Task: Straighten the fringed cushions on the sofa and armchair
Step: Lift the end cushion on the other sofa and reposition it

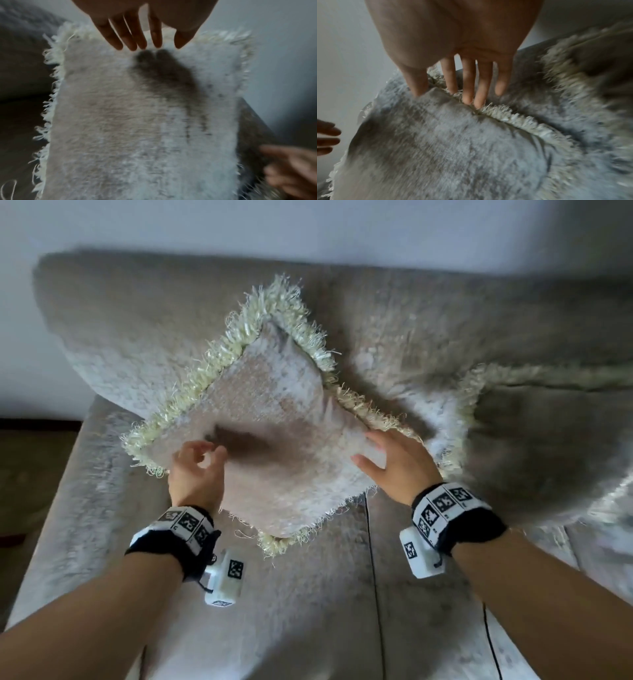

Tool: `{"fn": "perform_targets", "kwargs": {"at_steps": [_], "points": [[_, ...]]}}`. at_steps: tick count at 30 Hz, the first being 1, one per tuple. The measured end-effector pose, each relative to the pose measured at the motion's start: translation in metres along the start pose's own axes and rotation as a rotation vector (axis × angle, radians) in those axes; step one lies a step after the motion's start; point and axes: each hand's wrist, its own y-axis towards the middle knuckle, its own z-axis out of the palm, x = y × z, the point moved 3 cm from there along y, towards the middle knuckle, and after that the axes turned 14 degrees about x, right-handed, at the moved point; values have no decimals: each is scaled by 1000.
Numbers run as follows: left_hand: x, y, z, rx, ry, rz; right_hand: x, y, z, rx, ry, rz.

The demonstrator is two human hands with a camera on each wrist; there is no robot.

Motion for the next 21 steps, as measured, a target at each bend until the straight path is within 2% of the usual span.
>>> {"fn": "perform_targets", "kwargs": {"at_steps": [3, 7, 9, 14, 17, 21], "points": [[-53, -26, -3, 249, 154, 66, -8, -36, -12, 222, -114, 55], [-108, -68, 2, 569, 403, 191, -14, -86, -38, 284, -137, 105], [-129, -90, 3, 684, 522, 219, -16, -111, -50, 287, -140, 141], [-175, -156, 2, 742, 606, 378, -23, -188, -67, 252, -121, 208], [-185, -201, 4, 747, 659, 459, -29, -241, -66, 264, -104, 256], [-188, -259, 9, 815, 754, 492, -34, -309, -66, 280, -114, 294]]}}
